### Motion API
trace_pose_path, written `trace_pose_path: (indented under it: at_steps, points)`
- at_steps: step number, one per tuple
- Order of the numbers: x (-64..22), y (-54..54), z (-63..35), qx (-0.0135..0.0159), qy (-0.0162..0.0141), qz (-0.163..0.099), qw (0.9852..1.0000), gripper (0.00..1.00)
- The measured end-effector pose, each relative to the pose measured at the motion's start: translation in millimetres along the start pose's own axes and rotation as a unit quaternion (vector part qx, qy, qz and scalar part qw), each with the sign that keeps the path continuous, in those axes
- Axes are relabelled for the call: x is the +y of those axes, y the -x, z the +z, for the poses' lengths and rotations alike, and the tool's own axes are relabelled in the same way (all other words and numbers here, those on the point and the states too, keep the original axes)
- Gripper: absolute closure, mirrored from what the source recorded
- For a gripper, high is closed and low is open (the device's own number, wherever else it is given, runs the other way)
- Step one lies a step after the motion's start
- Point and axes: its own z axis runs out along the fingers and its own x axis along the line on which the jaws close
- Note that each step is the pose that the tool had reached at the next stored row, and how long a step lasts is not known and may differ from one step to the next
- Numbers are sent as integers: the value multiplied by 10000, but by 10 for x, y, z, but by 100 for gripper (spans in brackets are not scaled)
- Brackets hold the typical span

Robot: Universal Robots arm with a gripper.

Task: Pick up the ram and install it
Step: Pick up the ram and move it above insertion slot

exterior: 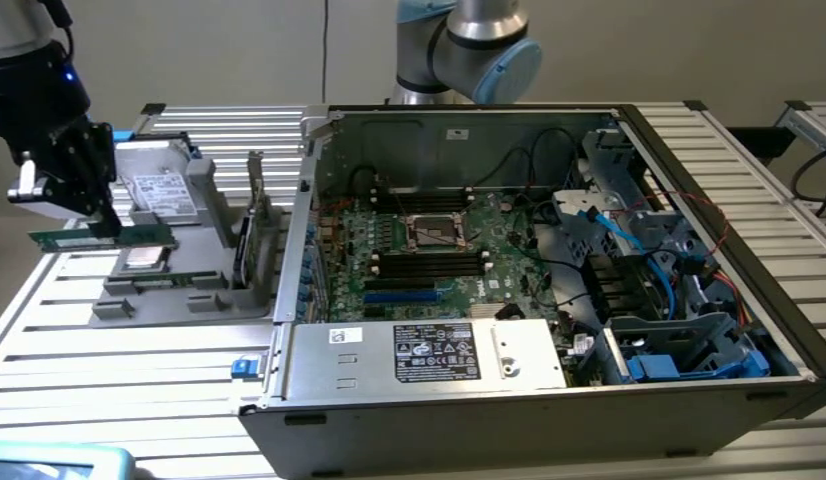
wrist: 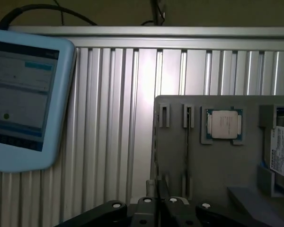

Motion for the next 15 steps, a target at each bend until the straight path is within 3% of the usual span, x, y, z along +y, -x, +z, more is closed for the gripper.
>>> trace_pose_path:
  at_steps: [15]
  points:
    - [-8, -65, -587, 80, 6, 31, 10000, 87]
